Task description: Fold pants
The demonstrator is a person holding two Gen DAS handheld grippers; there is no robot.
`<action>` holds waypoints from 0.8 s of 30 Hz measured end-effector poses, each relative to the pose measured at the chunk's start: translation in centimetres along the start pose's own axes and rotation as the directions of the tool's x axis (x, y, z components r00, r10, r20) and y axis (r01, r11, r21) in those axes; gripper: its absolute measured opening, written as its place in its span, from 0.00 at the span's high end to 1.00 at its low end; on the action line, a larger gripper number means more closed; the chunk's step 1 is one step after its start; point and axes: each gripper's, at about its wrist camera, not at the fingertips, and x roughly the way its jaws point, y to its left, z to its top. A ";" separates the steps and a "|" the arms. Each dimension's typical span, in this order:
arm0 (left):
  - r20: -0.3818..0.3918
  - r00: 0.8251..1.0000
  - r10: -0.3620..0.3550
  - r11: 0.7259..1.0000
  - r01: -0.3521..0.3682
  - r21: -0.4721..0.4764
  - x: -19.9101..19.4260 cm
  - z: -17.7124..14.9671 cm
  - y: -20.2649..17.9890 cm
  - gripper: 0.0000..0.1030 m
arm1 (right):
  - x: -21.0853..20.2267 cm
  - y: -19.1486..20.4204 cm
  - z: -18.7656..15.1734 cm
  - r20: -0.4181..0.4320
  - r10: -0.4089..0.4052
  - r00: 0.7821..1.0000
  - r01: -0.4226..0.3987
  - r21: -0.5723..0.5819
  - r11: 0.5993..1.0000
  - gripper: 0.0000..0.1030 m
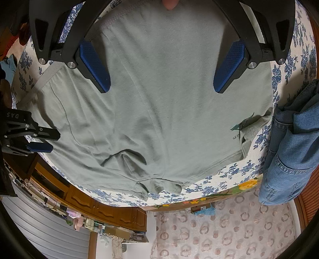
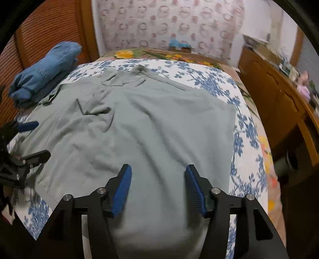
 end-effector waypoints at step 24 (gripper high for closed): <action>0.066 0.997 0.047 0.979 -0.033 -0.200 -7.7 -8.8 7.8 0.40 | -0.8 1.9 -1.3 0.084 -0.030 0.996 0.031 -0.004 1.000 0.30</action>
